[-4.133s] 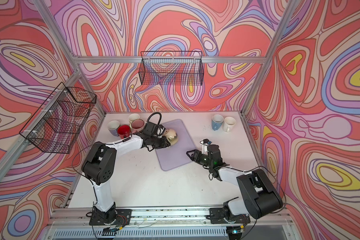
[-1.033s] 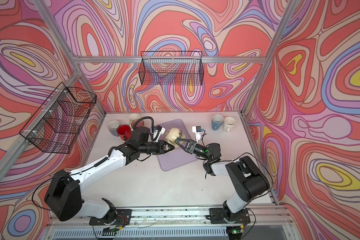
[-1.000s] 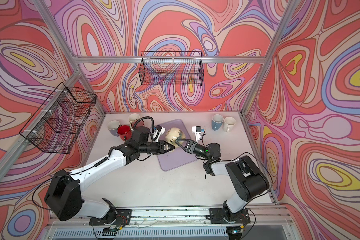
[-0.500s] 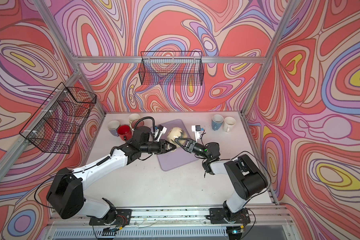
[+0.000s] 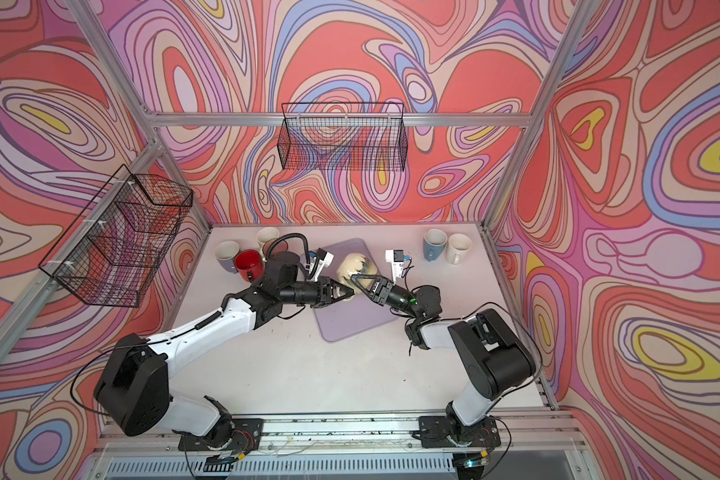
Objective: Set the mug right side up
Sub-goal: 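Grasp the cream mug's body with the right gripper, then open the left gripper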
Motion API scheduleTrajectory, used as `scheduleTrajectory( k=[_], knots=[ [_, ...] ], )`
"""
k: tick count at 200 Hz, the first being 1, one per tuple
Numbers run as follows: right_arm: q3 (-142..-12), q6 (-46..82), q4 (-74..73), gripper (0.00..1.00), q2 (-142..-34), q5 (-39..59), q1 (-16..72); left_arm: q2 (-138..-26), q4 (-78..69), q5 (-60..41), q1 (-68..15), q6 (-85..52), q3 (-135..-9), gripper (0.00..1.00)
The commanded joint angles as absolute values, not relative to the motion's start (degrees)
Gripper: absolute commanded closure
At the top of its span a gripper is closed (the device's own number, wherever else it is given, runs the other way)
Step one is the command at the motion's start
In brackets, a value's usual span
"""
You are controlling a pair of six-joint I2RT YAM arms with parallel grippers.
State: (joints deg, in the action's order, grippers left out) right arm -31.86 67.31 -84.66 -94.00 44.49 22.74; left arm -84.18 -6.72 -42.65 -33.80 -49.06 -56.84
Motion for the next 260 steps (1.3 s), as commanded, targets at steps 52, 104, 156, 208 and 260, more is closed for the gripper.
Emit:
scheduleTrajectory(
  k=[52,104,156,208,260],
  knots=[
    [-31.3,68.2,-85.4,1.00,-94.1,46.5,24.5,-85.1,-10.3,-36.3,-34.3,-44.1,-56.3,0.79],
    [-31.1,68.1,-85.3,1.00,-95.1,46.2,24.5,-85.2,-10.2,-35.7,-33.9,-44.1,-55.7,0.63],
    [-31.0,67.9,-85.4,1.00,-97.7,45.9,24.5,-83.4,-9.0,-35.0,-32.0,-43.7,-54.4,0.55],
    [-31.4,67.9,-85.3,1.00,-99.7,45.7,24.4,-80.5,-6.6,-34.9,-29.3,-42.5,-53.4,0.53],
    [-31.2,68.6,-85.0,1.00,-101.2,45.3,24.5,-76.6,-1.2,-33.3,-26.5,-39.0,-53.6,0.46]
  ],
)
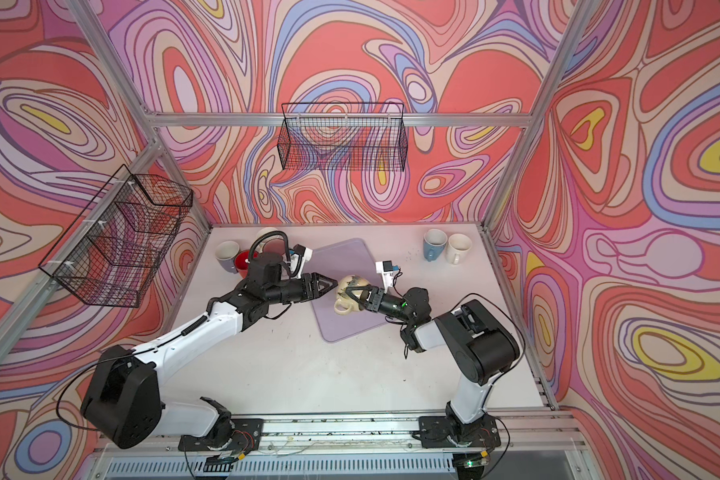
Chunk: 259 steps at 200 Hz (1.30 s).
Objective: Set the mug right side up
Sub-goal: 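Grasp the cream mug's body with the right gripper, then open the left gripper, then carry the cream mug with the right gripper toward the blue mug, rotating it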
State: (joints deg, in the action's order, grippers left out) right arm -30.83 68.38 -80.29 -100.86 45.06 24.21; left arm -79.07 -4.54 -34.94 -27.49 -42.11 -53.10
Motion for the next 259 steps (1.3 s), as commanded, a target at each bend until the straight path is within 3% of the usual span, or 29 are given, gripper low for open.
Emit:
scheduleTrajectory(
  k=[1,78,129,180,222,259],
  knots=[
    [-31.2,68.6,-85.0,1.00,-101.2,45.2,24.4,-76.5,-1.0,-33.2,-26.4,-38.9,-53.6,0.46],
    [-32.0,65.1,-74.6,1.00,-100.0,44.7,24.0,-71.8,14.2,-26.6,-24.3,-29.1,-58.0,0.45],
    [-35.8,51.6,-46.2,1.00,-90.4,42.4,24.0,-70.0,26.8,-20.8,-23.0,-21.3,-63.5,0.45],
    [-50.2,34.1,-5.1,1.00,-87.1,38.6,23.7,-71.3,36.5,-15.7,-22.8,-13.6,-70.8,0.45],
    [-59.1,26.1,12.0,1.00,-87.1,35.5,22.0,-73.2,39.5,-13.6,-22.8,-8.9,-74.7,0.45],
    [-67.0,21.0,24.2,1.00,-88.9,32.2,19.8,-70.2,34.4,-18.1,-22.8,-10.0,-69.1,0.46]
  ],
)
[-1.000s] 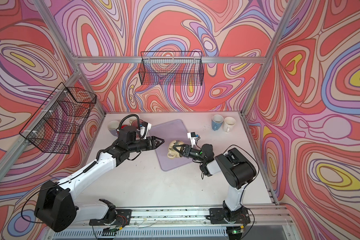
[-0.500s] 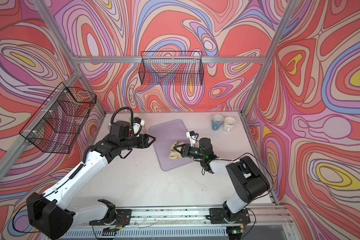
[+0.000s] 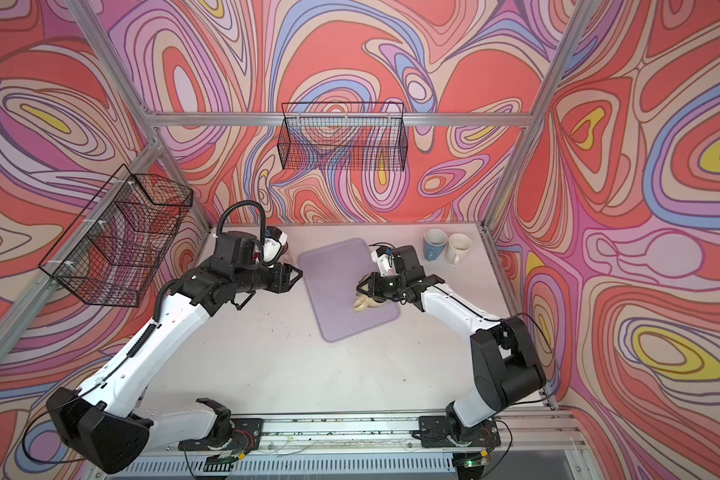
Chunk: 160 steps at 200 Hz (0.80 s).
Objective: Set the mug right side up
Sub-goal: 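Carry the cream mug with the right gripper toward the blue mug, rotating it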
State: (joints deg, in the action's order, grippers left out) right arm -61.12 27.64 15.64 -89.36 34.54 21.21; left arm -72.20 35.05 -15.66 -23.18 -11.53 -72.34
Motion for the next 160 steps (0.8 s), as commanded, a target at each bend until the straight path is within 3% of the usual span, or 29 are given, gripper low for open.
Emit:
scheduleTrajectory(
  k=[1,54,160],
  knots=[
    [-67.2,20.8,24.6,1.00,-88.9,32.0,19.8,-70.1,34.3,-18.1,-22.8,-10.0,-69.0,0.46],
    [-77.9,15.7,36.0,1.00,-94.8,27.5,16.2,-67.3,32.8,-18.3,-22.8,-9.8,-65.4,0.46],
    [-90.4,17.7,36.3,1.00,-108.5,23.3,11.6,-66.8,31.5,-19.7,-27.6,-10.9,-64.4,0.49]
  ],
)
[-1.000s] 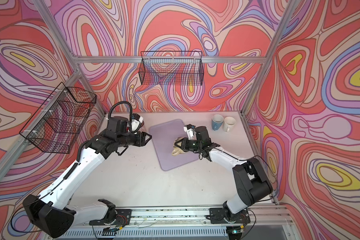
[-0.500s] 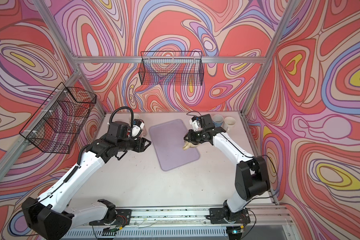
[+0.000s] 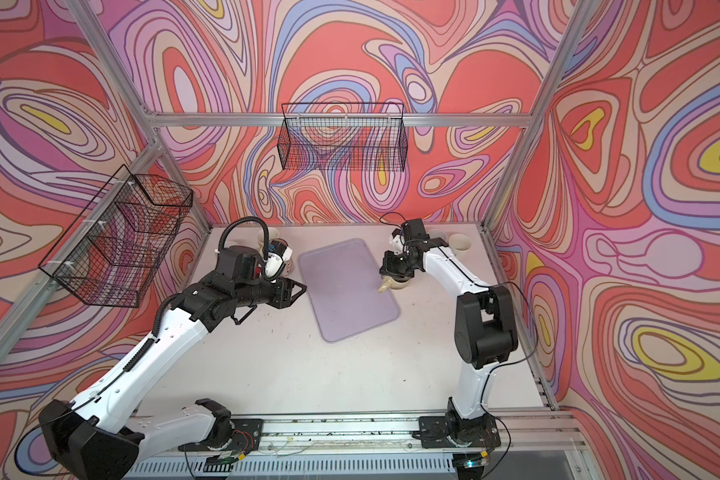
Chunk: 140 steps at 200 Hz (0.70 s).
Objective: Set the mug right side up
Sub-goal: 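Carry the cream mug with the right gripper toward the blue mug, rotating it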
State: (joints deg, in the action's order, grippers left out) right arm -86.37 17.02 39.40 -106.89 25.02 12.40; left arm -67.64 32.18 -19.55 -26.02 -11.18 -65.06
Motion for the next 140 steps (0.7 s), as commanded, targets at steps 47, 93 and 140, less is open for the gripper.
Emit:
scheduleTrajectory(
  k=[47,93,140],
  knots=[
    [-97.7,20.3,37.1,1.00,-115.6,20.6,10.7,-66.1,31.4,-20.2,-28.9,-11.0,-64.3,0.49],
    [-103.6,22.3,38.9,1.00,-120.8,18.1,9.9,-65.6,31.4,-20.0,-29.0,-10.9,-64.3,0.50],
    [-106.6,24.5,38.2,1.00,-124.4,17.7,8.0,-65.7,31.5,-20.5,-29.0,-10.8,-64.4,0.50]
  ],
)
